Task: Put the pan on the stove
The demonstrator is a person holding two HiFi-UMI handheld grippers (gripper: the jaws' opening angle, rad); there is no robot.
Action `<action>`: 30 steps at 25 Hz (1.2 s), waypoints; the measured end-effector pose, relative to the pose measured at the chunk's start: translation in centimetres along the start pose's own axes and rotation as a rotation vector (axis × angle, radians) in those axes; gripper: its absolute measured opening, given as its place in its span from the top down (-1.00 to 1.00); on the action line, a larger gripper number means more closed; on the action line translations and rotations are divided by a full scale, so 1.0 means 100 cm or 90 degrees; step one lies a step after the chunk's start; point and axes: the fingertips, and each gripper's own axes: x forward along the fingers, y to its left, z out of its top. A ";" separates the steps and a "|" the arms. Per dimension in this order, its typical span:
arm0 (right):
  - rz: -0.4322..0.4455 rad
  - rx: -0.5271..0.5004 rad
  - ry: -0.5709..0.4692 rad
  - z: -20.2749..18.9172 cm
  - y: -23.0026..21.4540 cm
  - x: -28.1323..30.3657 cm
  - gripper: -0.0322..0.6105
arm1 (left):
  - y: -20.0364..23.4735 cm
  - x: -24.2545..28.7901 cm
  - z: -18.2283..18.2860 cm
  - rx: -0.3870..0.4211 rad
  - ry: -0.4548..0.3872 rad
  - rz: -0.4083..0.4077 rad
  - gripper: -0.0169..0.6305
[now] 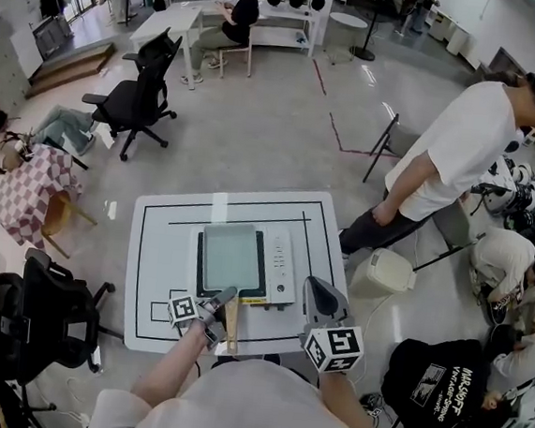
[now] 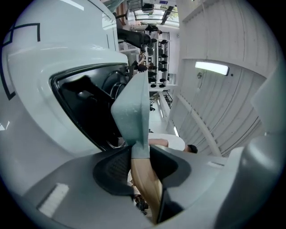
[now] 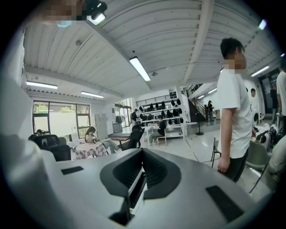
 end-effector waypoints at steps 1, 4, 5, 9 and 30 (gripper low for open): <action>0.001 0.001 -0.001 0.001 0.000 0.001 0.88 | 0.001 0.000 0.000 -0.012 0.000 -0.001 0.55; 0.003 0.001 -0.002 0.002 0.003 0.005 0.88 | 0.000 0.001 0.001 -0.027 0.009 -0.016 0.55; 0.004 0.001 -0.001 0.001 0.003 0.006 0.88 | 0.003 0.001 0.002 -0.028 0.013 -0.019 0.54; 0.006 0.001 0.002 -0.001 0.006 0.006 0.88 | -0.004 0.001 -0.001 -0.022 0.022 -0.037 0.54; 0.032 -0.004 -0.008 0.008 0.024 0.015 0.88 | -0.030 -0.123 0.051 0.211 -0.215 0.064 0.92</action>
